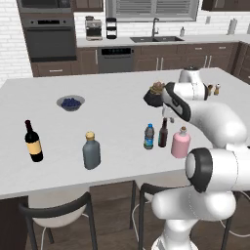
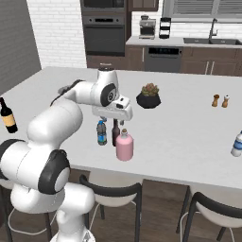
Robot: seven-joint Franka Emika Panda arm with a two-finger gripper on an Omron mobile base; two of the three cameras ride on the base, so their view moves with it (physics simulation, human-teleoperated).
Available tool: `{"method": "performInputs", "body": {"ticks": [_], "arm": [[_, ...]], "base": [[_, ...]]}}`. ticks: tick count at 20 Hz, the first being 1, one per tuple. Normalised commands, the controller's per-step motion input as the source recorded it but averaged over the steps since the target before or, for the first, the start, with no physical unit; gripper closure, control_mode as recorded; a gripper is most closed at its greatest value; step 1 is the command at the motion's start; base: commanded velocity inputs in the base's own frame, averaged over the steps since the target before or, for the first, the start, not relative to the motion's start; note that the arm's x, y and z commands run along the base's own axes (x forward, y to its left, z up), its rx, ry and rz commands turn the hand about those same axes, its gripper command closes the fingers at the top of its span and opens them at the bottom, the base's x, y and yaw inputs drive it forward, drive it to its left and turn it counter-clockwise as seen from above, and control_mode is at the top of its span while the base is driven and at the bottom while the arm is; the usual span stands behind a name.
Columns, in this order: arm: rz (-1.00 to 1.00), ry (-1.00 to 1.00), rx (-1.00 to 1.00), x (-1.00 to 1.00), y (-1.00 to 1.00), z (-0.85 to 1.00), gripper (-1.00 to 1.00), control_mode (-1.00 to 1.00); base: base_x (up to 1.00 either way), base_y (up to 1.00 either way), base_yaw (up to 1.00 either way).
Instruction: Move the plastic bottles in the middle to the plastics group, and the glass bottles in the middle to the glass group.
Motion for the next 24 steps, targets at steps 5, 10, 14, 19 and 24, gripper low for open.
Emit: {"method": "performInputs", "body": {"ticks": [5, 10, 14, 19, 24], "arm": [[0.00, -0.02, 0.01, 0.00, -0.28, -0.07, -1.00, -1.00], [0.00, -0.18, 0.02, 0.00, -0.02, -0.42, -1.00, -1.00], [0.00, -0.08, 0.00, 0.00, -0.04, -0.21, -1.00, -1.00], [0.00, -0.01, 0.00, 0.00, -0.12, -0.09, -1.00, -1.00], [0.00, 0.00, 0.00, 0.01, -0.03, -0.04, -1.00, -1.00]], "base": [[0.00, 0.00, 0.00], [0.00, 0.00, 0.00], [0.00, 0.00, 0.00], [0.00, 0.00, 0.00], [0.00, 0.00, 0.00]]}}
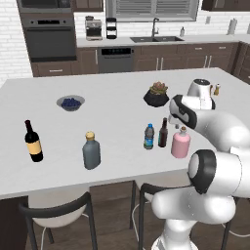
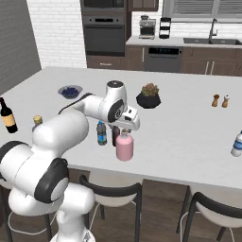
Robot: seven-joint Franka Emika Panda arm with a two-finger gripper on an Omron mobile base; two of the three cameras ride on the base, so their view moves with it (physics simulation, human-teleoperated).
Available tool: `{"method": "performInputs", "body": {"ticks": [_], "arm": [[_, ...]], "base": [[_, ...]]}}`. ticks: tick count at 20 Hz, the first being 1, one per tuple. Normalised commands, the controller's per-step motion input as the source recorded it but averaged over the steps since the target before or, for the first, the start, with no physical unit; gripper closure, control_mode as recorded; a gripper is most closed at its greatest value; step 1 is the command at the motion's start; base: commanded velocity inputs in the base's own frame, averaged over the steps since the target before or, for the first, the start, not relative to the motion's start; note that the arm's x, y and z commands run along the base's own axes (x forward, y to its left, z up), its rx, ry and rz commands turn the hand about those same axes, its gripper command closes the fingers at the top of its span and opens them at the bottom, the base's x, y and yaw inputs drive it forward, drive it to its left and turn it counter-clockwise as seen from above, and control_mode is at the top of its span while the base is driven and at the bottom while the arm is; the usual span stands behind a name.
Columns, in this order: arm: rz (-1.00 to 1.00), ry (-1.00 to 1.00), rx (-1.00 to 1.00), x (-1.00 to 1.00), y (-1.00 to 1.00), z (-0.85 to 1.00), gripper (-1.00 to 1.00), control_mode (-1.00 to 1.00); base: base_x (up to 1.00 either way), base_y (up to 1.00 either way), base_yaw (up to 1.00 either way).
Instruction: Move the plastic bottles in the middle to the plastics group, and the glass bottles in the middle to the glass group.
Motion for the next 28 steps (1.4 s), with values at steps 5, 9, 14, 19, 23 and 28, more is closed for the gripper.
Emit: {"method": "performInputs", "body": {"ticks": [5, 9, 14, 19, 23, 28], "arm": [[0.00, 0.00, 0.00, 0.03, 0.00, -0.14, -1.00, -1.00], [0.00, 0.00, 0.00, 0.14, 0.00, -0.29, -1.00, -1.00], [0.00, 0.00, 0.00, 0.09, 0.00, -0.21, -1.00, -1.00], [0.00, 0.00, 0.00, 0.00, -0.09, -0.02, -1.00, -1.00], [0.00, 0.00, 0.00, 0.07, -0.09, 0.00, -1.00, -1.00], [0.00, 0.00, 0.00, 0.09, -0.02, 0.00, -1.00, -1.00]], "base": [[0.00, 0.00, 0.00], [0.00, 0.00, 0.00], [0.00, 0.00, 0.00], [0.00, 0.00, 0.00], [0.00, 0.00, 0.00], [0.00, 0.00, 0.00]]}}
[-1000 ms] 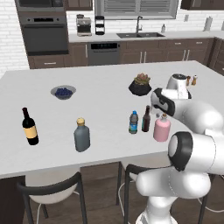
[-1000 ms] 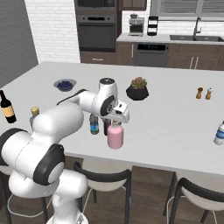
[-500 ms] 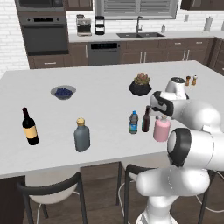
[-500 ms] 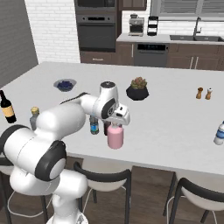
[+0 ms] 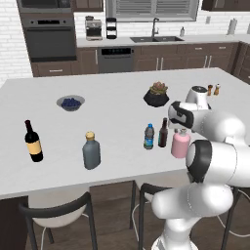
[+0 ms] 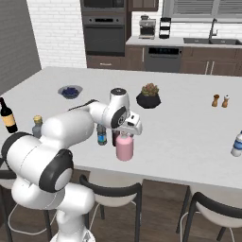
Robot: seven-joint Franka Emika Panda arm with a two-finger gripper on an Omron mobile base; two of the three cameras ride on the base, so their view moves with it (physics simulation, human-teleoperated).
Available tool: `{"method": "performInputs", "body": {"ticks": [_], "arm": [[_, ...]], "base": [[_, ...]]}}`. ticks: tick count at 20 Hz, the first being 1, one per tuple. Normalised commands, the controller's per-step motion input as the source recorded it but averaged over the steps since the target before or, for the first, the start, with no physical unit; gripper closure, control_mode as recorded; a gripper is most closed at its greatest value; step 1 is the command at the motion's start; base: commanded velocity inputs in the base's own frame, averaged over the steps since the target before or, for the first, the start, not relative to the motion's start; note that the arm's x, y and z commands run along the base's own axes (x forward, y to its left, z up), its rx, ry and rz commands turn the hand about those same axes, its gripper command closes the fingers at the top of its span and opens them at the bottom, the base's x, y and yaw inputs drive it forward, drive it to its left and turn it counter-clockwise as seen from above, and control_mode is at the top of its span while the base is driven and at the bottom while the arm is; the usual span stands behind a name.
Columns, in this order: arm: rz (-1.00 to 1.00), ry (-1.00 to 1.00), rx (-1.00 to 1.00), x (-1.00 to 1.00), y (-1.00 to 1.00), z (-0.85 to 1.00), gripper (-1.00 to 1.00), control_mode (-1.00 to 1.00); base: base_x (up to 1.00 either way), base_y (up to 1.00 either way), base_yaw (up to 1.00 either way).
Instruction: Move the plastic bottles in the middle to the plastics group, and the glass bottles in the middle to the glass group.
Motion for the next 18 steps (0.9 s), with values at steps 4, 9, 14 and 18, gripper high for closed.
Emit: {"method": "performInputs", "body": {"ticks": [4, 9, 14, 18], "arm": [[0.00, 0.00, 0.00, 0.09, 0.00, 0.00, -1.00, -1.00], [0.00, 0.00, 0.00, 0.08, 0.00, -0.07, -1.00, -1.00], [0.00, 0.00, 0.00, 0.10, 0.00, -0.18, -1.00, -1.00], [0.00, 0.00, 0.00, 0.08, 0.00, -0.08, -1.00, -1.00]], "base": [[0.00, 0.00, 0.00], [0.00, 0.00, 0.00], [0.00, 0.00, 0.00], [0.00, 0.00, 0.00]]}}
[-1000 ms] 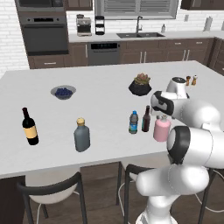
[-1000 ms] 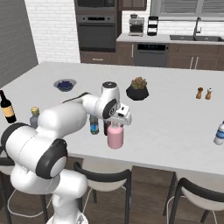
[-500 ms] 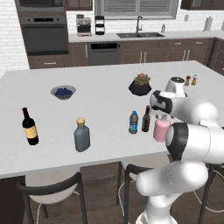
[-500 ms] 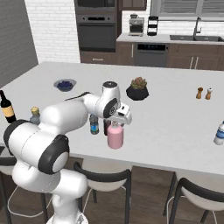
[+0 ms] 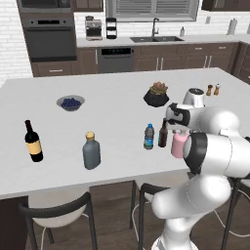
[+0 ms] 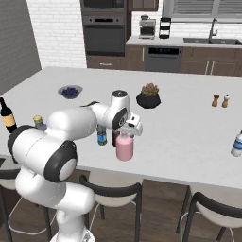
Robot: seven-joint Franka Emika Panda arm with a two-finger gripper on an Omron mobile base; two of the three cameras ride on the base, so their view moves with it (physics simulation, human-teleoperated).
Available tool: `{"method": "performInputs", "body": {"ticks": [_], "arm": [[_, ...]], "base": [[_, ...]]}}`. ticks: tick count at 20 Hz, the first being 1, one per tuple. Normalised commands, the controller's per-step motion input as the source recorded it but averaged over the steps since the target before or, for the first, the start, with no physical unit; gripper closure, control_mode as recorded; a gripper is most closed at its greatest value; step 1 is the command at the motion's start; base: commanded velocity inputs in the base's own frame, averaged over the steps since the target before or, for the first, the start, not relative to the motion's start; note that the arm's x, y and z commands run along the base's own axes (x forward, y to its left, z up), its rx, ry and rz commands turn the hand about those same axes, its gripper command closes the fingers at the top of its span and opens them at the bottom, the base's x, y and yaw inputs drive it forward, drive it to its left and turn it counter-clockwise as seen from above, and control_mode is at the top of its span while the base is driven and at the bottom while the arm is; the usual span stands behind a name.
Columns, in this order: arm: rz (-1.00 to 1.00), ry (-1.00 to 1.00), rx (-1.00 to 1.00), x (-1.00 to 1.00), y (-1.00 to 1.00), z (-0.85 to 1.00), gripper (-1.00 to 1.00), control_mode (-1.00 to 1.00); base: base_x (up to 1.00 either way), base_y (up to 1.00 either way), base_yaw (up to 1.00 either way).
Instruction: Move the plastic bottles in the middle to the plastics group, and the glass bottles in the middle to the glass group.
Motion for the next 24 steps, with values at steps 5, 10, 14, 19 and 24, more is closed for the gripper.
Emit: {"method": "performInputs", "body": {"ticks": [5, 10, 14, 19, 24], "arm": [[0.00, 0.00, 0.00, 0.00, 0.00, -0.10, -1.00, -1.00], [0.00, 0.00, 0.00, 0.00, 0.00, -0.14, -1.00, -1.00], [0.00, 0.00, 0.00, 0.00, 0.00, -0.11, 1.00, -1.00], [0.00, 0.00, 0.00, 0.00, 0.00, -0.01, 1.00, -1.00], [-0.01, 0.00, 0.00, 0.00, 0.00, 0.00, 1.00, -1.00]], "base": [[0.00, 0.00, 0.00], [0.00, 0.00, 0.00], [0.00, 0.00, 0.00], [0.00, 0.00, 0.00], [0.00, 0.00, 0.00]]}}
